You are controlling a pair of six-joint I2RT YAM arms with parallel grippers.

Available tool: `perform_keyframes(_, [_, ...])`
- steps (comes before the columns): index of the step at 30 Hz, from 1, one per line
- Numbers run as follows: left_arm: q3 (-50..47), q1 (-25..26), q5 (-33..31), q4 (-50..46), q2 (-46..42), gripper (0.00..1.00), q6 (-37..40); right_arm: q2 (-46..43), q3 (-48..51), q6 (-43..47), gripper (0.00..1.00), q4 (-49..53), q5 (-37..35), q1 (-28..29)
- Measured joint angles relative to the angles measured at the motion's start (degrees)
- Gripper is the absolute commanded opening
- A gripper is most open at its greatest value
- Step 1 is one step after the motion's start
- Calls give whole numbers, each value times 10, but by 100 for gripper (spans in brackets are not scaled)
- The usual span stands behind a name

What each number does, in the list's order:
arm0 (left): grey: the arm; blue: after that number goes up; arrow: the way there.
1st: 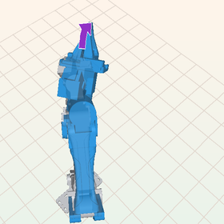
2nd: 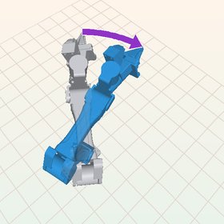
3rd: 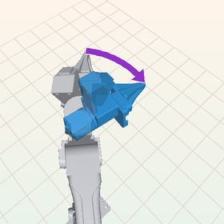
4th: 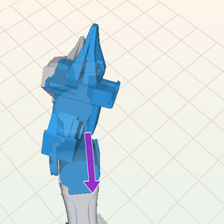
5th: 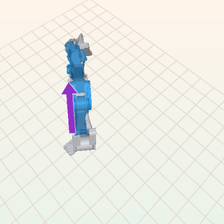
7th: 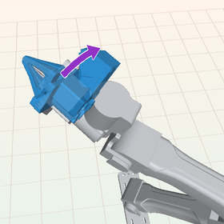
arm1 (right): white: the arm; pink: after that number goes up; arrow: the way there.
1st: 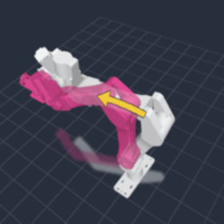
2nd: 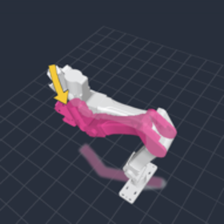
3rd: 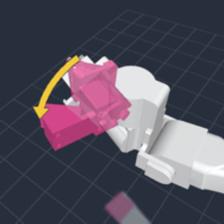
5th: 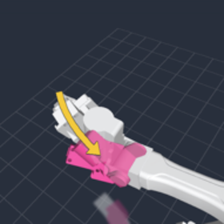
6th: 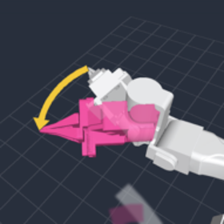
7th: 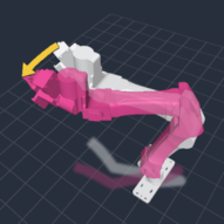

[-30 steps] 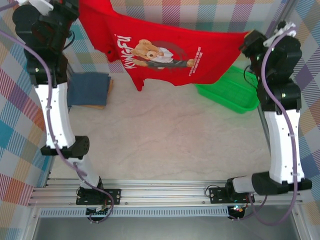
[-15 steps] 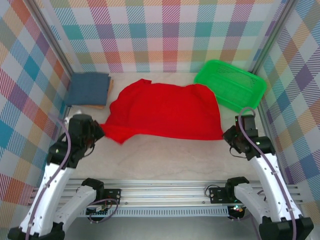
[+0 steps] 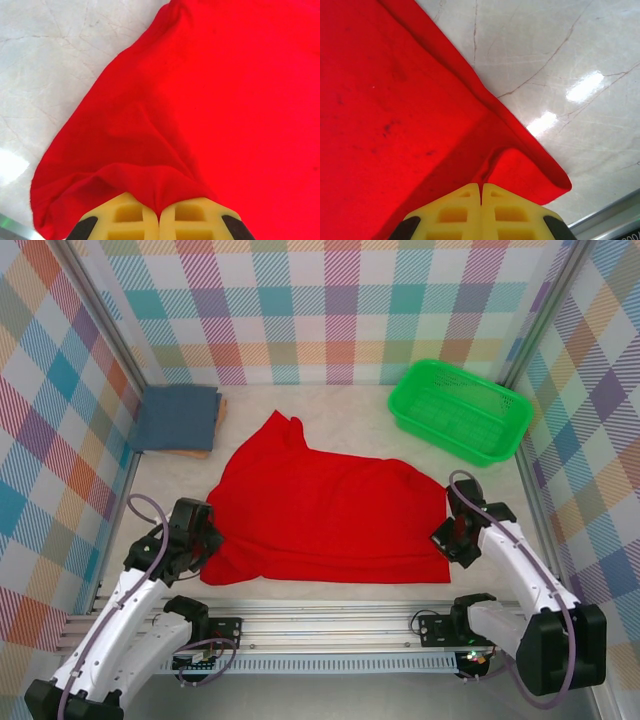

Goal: Fold and stack the t-shirts

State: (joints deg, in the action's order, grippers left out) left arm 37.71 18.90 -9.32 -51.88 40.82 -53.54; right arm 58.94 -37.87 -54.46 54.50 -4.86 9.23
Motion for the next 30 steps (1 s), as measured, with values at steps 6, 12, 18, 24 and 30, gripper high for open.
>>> perform_keyframes(6, [3, 2, 17, 68, 83, 0, 5, 19, 0, -4, 0, -13, 0, 0])
perform_keyframes(12, [51, 2, 6, 103, 175, 0, 28, 80, -5, -4, 0, -40, 0, 0])
perform_keyframes(18, [86, 2, -8, 145, 248, 0, 41, 89, -5, -7, 0, -53, 0, 0])
perform_keyframes(24, [151, 2, -33, 175, 334, 0, 59, 92, -37, 7, 0, -89, -3, 19])
perform_keyframes(30, [306, -14, -16, 183, 505, 0, 76, 206, -126, 25, 0, -137, -1, 13])
